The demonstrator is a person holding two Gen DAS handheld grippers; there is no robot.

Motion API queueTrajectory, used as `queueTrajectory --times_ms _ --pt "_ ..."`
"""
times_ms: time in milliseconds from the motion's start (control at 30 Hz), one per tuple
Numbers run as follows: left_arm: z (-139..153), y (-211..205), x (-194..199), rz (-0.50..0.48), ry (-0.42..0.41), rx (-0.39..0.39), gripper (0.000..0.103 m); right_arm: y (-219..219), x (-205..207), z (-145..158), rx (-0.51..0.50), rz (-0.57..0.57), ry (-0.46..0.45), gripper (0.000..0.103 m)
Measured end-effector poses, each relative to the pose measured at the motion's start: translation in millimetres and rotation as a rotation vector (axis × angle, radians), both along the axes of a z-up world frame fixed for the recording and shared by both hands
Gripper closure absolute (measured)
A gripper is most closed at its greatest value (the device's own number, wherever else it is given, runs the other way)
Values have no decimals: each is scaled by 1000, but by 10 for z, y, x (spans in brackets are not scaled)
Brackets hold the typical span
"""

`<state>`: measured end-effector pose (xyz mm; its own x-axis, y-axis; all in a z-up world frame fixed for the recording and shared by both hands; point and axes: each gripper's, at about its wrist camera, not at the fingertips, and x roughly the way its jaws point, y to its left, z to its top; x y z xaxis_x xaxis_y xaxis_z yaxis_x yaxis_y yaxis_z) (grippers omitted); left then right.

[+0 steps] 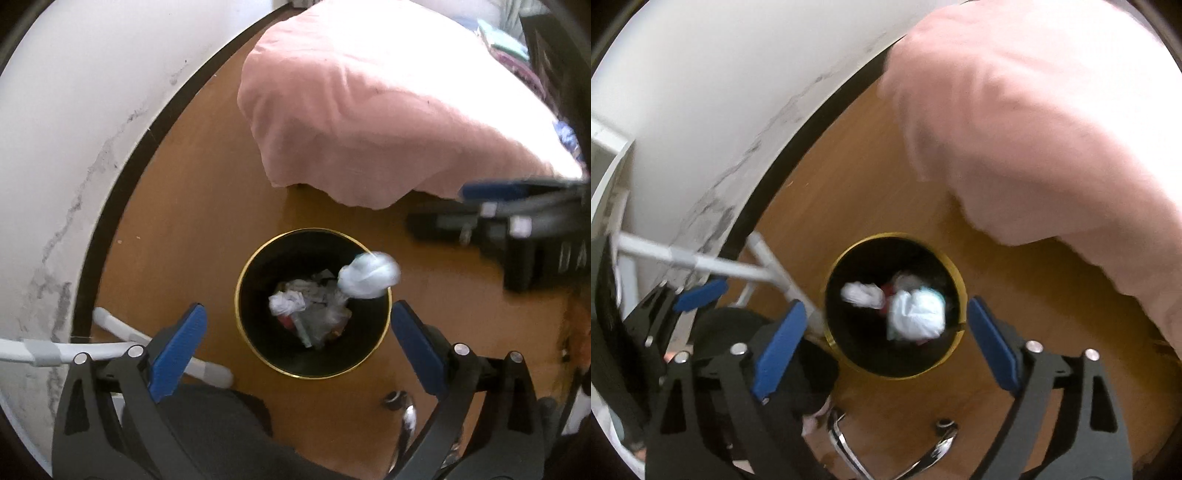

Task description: Collect trash

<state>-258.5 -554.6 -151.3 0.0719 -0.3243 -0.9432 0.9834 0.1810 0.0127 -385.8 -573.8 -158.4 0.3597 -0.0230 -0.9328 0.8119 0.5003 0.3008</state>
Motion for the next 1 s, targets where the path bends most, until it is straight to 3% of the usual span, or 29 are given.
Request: queueTrajectory --times_ms 167,267,333,433,500,567,733,800,900,1000 --pt "427 -15 -214 -17 -5 -72 7 -188 -233 327 -179 -162 91 7" --pt "887 14 -397 -33 -50 -133 7 -239 -328 594 -327 -252 129 7" --pt "1272 157 -460 -41 -87 -216 7 -259 -332 751 -406 -301 182 7" --pt "1846 475 -308 31 -65 -370 6 -216 -297 967 -527 -347 252 7" --pt "2182 743 -92 128 -104 -461 7 -92 -244 1121 -629 -333 232 7" --pt "2447 1030 167 259 -186 -520 6 13 -211 1218 -656 -300 159 7" --pt "2798 2183 912 650 -354 -577 6 349 28 1475 -771 -218 60 7" --pt "2817 2649 1090 780 -445 -562 6 487 133 1586 -783 -200 4 7" --pt "2754 3269 1299 976 -599 -468 6 752 394 1799 -758 -140 -115 7" --pt "2698 3817 1476 1100 -587 -432 6 1127 746 1988 -738 -15 -180 7"
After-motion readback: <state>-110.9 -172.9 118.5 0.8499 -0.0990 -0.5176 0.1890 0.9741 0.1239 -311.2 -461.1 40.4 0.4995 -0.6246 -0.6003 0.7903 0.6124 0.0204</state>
